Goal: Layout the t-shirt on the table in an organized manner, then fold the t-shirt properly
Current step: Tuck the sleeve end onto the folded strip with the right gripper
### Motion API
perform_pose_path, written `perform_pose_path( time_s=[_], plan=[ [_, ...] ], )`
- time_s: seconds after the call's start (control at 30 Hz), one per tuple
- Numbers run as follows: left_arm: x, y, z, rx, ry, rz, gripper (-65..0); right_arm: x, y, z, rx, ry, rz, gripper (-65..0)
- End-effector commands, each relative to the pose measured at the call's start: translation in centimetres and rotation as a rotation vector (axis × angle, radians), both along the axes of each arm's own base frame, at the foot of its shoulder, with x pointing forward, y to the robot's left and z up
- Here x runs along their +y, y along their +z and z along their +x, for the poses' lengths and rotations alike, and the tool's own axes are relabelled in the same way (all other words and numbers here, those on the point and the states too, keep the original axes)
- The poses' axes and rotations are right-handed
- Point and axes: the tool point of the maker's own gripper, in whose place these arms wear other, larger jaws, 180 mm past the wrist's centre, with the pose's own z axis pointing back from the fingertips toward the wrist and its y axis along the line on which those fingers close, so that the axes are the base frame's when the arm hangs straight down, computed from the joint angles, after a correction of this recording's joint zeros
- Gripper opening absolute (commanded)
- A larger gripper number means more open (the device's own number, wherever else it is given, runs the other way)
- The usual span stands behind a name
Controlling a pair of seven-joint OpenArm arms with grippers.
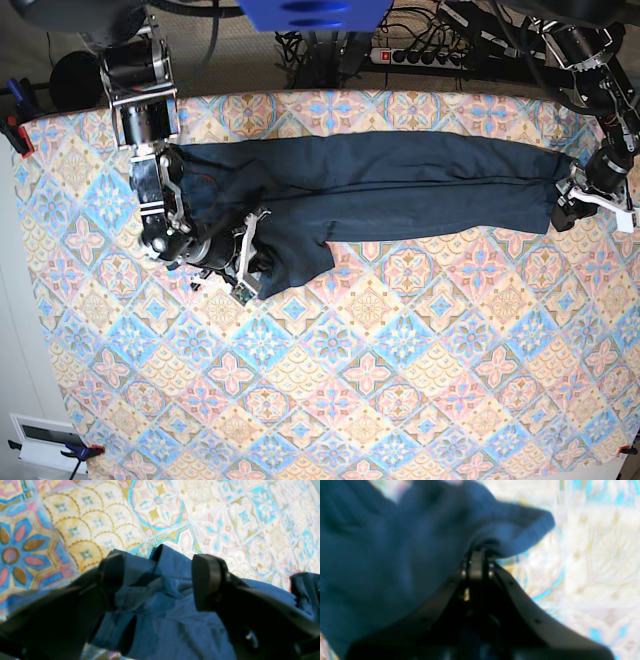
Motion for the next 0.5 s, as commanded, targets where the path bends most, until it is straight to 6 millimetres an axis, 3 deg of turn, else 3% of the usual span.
perform_pose_path(
  time_s=[0.0,0.07,0.2,0.47],
  plan=[
    [0.9,1.9,0.9,-0.054,0.0,0.028,-23.6,-0.1,2.8,1.2,-0.08,-0.011,0.034,-64.2],
    [0.9,1.9,0.9,-0.056,0.001,0.028,-23.6,-0.4,4.2,0.4,-0.117,-0.016,0.024,-64.2],
    [0.9,2.0,0.9,-0.056,0.001,0.029,-23.6,0.9,7.0,-2.1,-0.207,0.022,0.029,-64.2],
    [0.9,1.9,0.9,-0.056,0.001,0.028,-23.6,0.1,7.4,-7.6,-0.207,0.049,-0.038,-64.2]
  ],
)
